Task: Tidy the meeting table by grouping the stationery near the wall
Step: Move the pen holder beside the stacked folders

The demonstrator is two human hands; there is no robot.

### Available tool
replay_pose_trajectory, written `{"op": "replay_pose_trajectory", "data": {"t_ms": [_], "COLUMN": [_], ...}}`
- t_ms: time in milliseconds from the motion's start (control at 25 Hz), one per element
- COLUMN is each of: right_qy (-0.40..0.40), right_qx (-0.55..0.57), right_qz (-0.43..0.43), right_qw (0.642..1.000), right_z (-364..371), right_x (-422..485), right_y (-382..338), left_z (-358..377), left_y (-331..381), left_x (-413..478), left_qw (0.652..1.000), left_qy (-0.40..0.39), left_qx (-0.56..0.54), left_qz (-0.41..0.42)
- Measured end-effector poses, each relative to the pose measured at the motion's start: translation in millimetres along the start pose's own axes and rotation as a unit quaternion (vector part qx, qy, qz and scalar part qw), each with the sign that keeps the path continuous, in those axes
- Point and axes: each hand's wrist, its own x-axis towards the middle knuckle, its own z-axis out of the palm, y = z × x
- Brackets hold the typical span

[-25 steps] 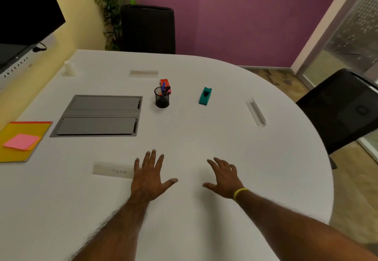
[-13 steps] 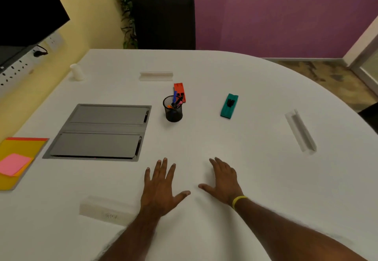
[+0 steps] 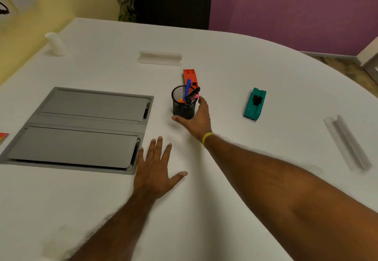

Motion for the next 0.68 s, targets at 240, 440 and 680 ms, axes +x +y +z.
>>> {"op": "replay_pose_trajectory", "data": {"t_ms": [240,440,680], "right_qy": [0.1,0.118,0.048], "right_qx": [0.076,0.062,0.073], "right_qz": [-0.014,-0.01,-0.034], "right_qw": [0.992,0.991,0.996], "right_z": [33.0,39.1,54.9], "right_x": [34.1,34.9,-20.1], "right_y": [11.0,-1.5,-33.8], "left_z": [-6.5,-28.6,-62.0], "left_y": [-13.7,-30.9,-70.2], "left_x": [4.9,2.2,-32.8], "left_qw": [1.0,0.999,0.999], "left_qy": [0.013,0.014,0.019], "left_qx": [-0.006,0.013,0.023], "left_qz": [0.02,0.027,-0.011]}}
